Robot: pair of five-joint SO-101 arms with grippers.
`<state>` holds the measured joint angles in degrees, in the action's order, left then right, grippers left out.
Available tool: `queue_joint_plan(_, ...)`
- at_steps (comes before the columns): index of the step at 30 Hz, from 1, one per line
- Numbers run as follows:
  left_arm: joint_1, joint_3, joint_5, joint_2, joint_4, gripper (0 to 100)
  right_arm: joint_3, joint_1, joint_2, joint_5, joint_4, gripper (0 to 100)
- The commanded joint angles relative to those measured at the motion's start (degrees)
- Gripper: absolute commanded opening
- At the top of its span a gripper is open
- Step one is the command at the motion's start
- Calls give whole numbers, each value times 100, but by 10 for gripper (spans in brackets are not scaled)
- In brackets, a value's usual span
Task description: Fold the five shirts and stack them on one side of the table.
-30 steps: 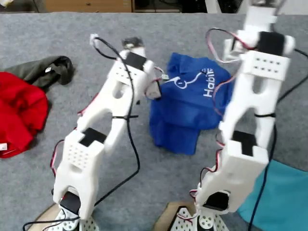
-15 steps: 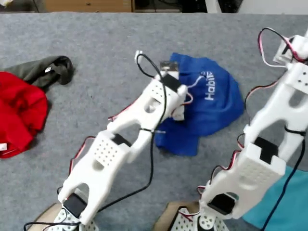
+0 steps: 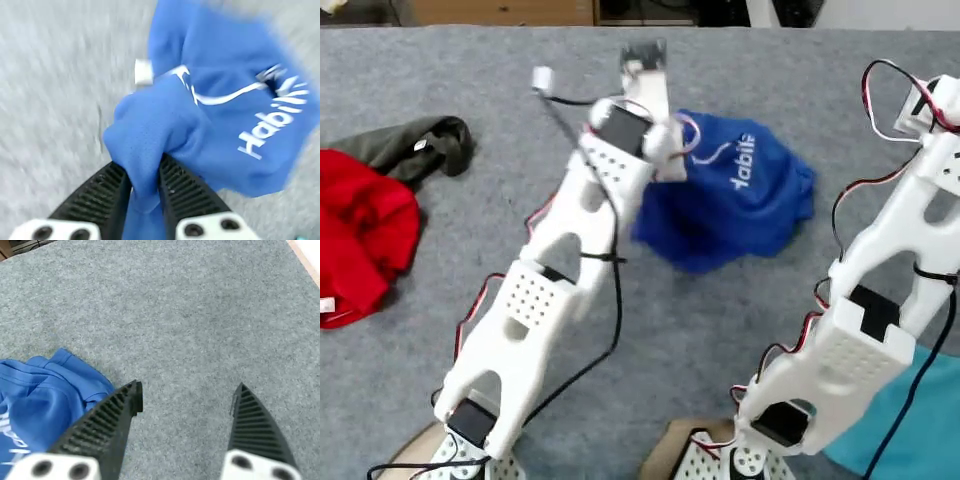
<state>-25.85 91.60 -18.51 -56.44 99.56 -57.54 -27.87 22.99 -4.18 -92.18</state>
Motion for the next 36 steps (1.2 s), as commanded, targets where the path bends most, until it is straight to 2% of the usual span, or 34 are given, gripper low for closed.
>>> queue_joint_plan(1,334,369,273,769,123,19,-259,-48,-101,-9,202,281)
queue_joint_plan(10,985,299,308,2132,123,20,-207,110,-22,-9,202,281)
queue_joint_plan(19,976,158,299,3284,149,21,-84,374,180,0,185,281)
queue_joint_plan(22,923,-730,290,3793,149,21,-84,479,312,0,185,281)
queue_joint_plan(27,897,-3218,299,4901,141,30,-101,593,470,0,185,281)
queue_joint_plan(30,941,-4633,316,5499,132,113,-92,646,523,0,185,281)
queue_joint_plan(33,1134,-5530,396,6070,114,198,-84,734,532,0,167,284)
queue_joint_plan(36,1169,-6110,835,6554,114,201,-84,901,541,0,-9,284)
